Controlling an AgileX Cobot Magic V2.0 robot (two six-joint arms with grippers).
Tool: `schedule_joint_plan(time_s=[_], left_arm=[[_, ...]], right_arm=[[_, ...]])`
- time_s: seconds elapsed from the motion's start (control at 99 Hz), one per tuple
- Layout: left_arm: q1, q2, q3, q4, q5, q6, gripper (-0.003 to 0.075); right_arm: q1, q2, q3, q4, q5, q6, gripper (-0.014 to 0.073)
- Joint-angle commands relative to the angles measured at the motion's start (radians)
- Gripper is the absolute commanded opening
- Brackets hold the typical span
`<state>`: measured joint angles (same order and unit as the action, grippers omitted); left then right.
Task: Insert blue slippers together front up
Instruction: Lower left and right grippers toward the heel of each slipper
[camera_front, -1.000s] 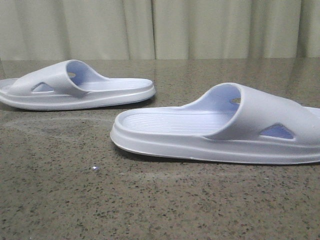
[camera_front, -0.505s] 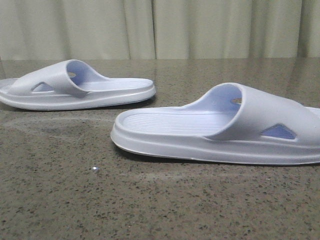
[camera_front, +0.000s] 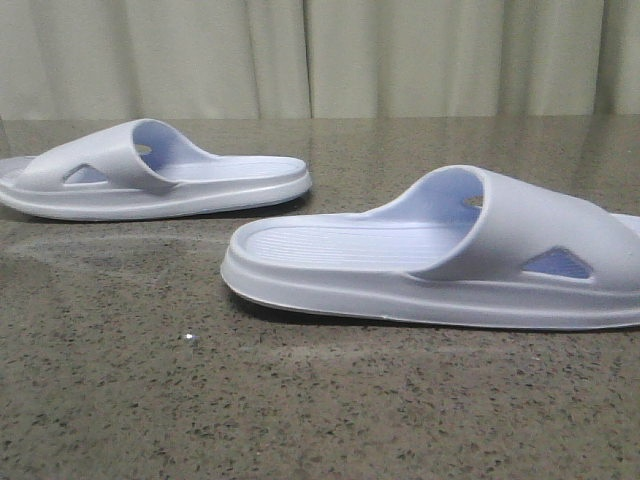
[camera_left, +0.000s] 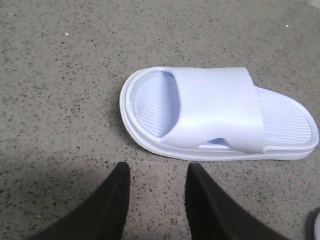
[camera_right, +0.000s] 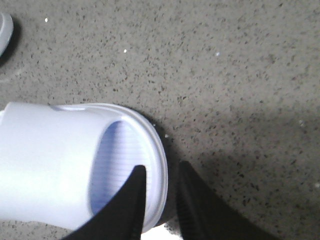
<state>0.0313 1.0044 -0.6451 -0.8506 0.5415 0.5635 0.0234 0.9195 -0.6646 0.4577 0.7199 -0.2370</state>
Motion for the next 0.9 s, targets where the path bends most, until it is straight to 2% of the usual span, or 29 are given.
schedule_joint_plan(time_s=[0.0, 0.101, 0.394, 0.485, 0.586, 0.646, 0.717, 0.888], left_arm=[[0.004, 0.013, -0.035, -0.106, -0.018, 0.074, 0.0239], [0.004, 0.028, -0.035, -0.142, -0.014, 0.119, 0.0239], [0.004, 0.029, -0.059, -0.138, 0.007, 0.144, 0.0239], [0.004, 0.031, -0.065, -0.138, 0.012, 0.144, 0.0239], [0.004, 0.031, -0.067, -0.138, 0.012, 0.147, 0.0238], [0.004, 0.031, -0.067, -0.138, 0.012, 0.147, 0.0239], [0.004, 0.031, -0.067, -0.138, 0.012, 0.147, 0.0239], [0.004, 0.031, -0.067, -0.138, 0.017, 0.147, 0.0238]], right_arm=[[-0.007, 0.035, -0.036, 0.064, -0.001, -0.05, 0.021], [-0.007, 0.073, -0.036, 0.09, 0.019, -0.077, 0.0259], [-0.018, 0.128, -0.036, 0.128, 0.006, -0.123, 0.0259], [-0.069, 0.14, -0.036, 0.175, 0.032, -0.182, 0.0259], [-0.163, 0.143, -0.036, 0.32, 0.075, -0.304, 0.0259], [-0.229, 0.156, -0.036, 0.389, 0.158, -0.394, 0.0259], [-0.29, 0.187, -0.036, 0.421, 0.22, -0.44, 0.0259], [-0.317, 0.255, -0.036, 0.503, 0.274, -0.513, 0.0259]])
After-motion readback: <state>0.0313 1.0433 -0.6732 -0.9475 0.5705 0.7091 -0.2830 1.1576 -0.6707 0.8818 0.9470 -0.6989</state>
